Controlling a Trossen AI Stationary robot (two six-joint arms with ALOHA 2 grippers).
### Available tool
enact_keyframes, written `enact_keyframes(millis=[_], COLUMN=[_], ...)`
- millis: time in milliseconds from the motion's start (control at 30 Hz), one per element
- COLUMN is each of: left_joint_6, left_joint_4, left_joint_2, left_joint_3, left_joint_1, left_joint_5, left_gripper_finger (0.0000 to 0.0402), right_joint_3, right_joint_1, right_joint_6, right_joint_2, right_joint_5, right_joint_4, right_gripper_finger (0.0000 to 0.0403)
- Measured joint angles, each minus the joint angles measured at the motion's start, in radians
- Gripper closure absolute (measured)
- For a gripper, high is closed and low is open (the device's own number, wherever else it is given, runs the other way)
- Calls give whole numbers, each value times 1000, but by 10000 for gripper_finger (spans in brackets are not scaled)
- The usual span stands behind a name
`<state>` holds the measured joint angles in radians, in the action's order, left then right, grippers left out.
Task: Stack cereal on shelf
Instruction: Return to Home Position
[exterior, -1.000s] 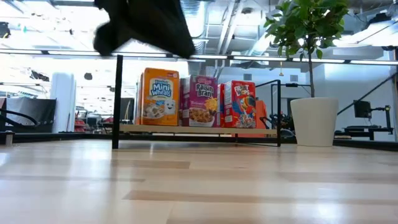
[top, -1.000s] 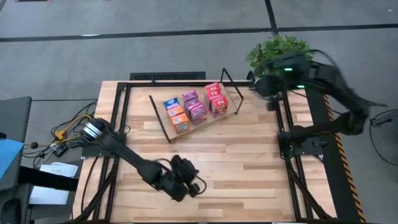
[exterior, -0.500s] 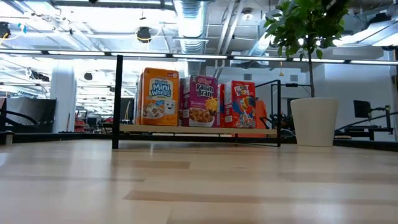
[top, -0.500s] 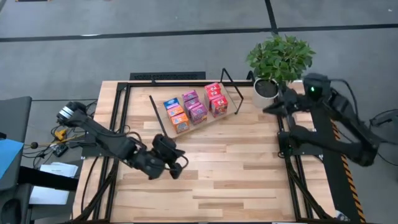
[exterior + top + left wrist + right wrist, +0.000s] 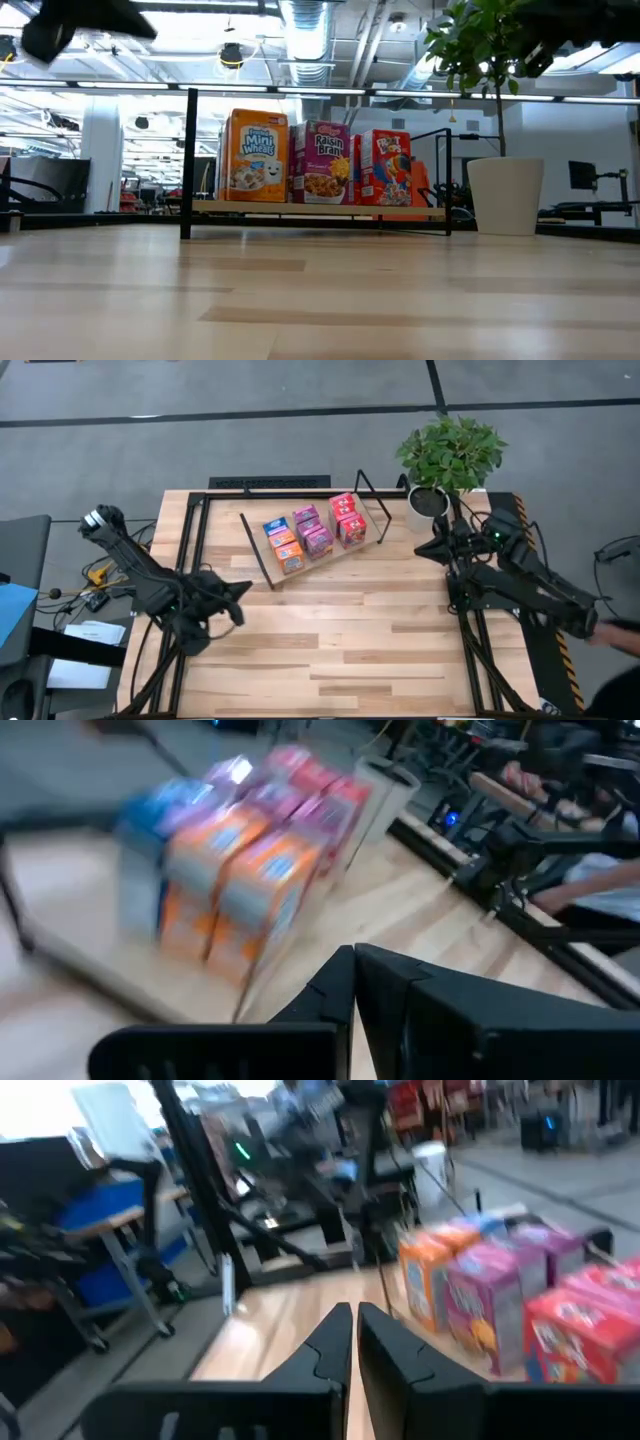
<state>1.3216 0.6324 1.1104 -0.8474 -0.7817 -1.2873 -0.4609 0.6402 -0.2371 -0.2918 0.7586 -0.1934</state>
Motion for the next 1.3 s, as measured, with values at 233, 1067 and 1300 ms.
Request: enact_keyframes(millis=[233,1067,1300], left_joint_6=[174,-533,-656], left_joint_4=[-113,-672,-676], left_joint_2=[-287,-975,-973], left_joint_3=[336,837,836], left_joint_1=[-95,-139,-139], left_joint_5=[-4,185,259], left_gripper_finger=[402,402,402], right_joint_3=[118,452,452], right_joint_1=[-38,-183,-182], right_joint_6=[-73,-208,-208], right_joint_2=[2,-3,-17], right_joint_5=[-55,-375,-421], right_joint_4=[143,300,268], right_gripper_finger=[356,356,356])
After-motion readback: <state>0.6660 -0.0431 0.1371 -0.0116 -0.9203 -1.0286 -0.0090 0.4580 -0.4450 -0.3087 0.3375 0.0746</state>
